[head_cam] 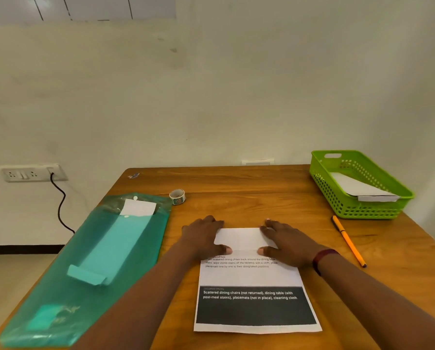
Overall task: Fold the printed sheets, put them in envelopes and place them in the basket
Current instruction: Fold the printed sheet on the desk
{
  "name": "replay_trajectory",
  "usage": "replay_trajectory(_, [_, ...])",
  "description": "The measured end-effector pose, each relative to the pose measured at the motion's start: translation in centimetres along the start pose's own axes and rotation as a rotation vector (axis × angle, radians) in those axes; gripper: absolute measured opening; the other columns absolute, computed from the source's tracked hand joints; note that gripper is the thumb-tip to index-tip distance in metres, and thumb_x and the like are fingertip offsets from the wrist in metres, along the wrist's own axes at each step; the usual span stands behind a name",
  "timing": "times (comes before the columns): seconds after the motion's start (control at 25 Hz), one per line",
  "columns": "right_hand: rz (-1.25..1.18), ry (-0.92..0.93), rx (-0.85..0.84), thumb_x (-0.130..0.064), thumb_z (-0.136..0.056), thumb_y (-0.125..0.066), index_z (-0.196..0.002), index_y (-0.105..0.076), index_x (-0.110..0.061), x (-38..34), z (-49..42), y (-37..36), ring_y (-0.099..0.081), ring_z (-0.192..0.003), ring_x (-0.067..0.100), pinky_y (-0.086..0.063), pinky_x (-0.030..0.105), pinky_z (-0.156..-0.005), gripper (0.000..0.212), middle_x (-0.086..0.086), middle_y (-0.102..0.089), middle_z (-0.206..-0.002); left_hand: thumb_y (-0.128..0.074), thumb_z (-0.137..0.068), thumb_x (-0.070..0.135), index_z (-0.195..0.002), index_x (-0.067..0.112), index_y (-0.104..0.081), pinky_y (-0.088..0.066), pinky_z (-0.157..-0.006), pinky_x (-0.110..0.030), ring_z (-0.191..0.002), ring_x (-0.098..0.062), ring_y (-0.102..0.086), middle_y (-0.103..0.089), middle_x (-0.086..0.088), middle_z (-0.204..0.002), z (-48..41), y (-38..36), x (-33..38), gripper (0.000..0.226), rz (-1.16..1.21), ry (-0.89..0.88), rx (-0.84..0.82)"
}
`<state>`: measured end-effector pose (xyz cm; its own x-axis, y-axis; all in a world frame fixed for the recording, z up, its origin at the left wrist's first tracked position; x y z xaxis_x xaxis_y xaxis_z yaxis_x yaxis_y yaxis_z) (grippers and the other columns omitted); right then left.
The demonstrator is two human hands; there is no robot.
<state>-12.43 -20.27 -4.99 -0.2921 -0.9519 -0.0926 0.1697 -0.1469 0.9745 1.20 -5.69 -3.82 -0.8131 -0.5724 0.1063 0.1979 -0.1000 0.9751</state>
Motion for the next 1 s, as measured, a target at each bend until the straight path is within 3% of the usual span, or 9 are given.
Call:
replay_trajectory(0.12, [0.014,-0.001,0.002,-0.061,-0.09,-0.049,-0.152,-0.021,-0.017,-0.4,-0.6,0.6,-0.034,-0.135,0.031,-0.036,0.043,-0.108,0.08,0.011,-0.024,-0.154,-0.07,-0.076,0.062,-0.144,0.028,-0.039,-0.045,-0.099,-0.052,-0.126,-0.027,-0.046,-0.044,-0.002,-0.138,-0.7,0.4,0.8,0.083,-0.017,0.012,-0.028])
replay_trajectory(0.32, [0.018,-0.013,-0.001,-0.058,-0.086,-0.058,-0.15,-0.025,-0.023,-0.9,-0.9,1.1,-0.039,-0.126,0.028,-0.042,0.044,-0.099,0.079,0.009,-0.036,-0.14,-0.075,-0.074,0.056,-0.144,0.032,-0.036,-0.039,-0.103,-0.058,-0.134,-0.03,-0.034,-0.038,-0.004,-0.143,-1.0,0.4,1.0,0.084,0.018,0.044,-0.092])
replay_trajectory(0.64, [-0.04,-0.067,-0.024,-0.059,-0.078,-0.067,-0.149,-0.026,-0.032,-0.7,-1.2,1.8,-0.033,-0.129,0.028,-0.038,0.046,-0.102,0.087,0.008,-0.035,-0.137,-0.08,-0.069,0.057,-0.138,0.035,-0.037,-0.033,-0.108,-0.058,-0.137,-0.032,-0.027,-0.037,-0.005,-0.143,-1.6,-0.1,0.3,0.084,0.123,0.084,-0.173])
replay_trajectory(0.84, [-0.091,-0.09,0.002,-0.059,-0.072,-0.072,-0.147,-0.028,-0.033,-0.4,-1.4,1.8,-0.03,-0.13,0.028,-0.036,0.047,-0.103,0.09,0.006,-0.033,-0.136,-0.084,-0.065,0.053,-0.13,0.028,-0.037,-0.038,-0.104,-0.056,-0.129,-0.029,-0.036,-0.041,-0.006,-0.136,-1.5,0.4,0.6,0.084,0.148,0.07,-0.11])
replay_trajectory(1.0, [-0.122,-0.099,0.096,-0.058,-0.063,-0.078,-0.14,-0.029,-0.032,-0.3,-1.3,2.4,-0.031,-0.127,0.025,-0.039,0.044,-0.099,0.095,0.002,-0.033,-0.134,-0.089,-0.062,0.044,-0.122,0.026,-0.041,-0.045,-0.088,-0.037,-0.111,-0.022,-0.052,-0.058,0.001,-0.121,-1.0,1.6,1.6,0.079,0.223,-0.004,0.003])
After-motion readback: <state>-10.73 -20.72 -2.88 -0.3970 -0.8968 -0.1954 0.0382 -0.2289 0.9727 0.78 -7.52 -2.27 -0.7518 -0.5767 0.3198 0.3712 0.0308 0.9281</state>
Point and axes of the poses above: each hand's wrist, its own z-axis away from the middle knuckle, its own y-axis out of the back of the hand, x = y × z, the point moved 8 cm from there along -z, towards the middle knuckle
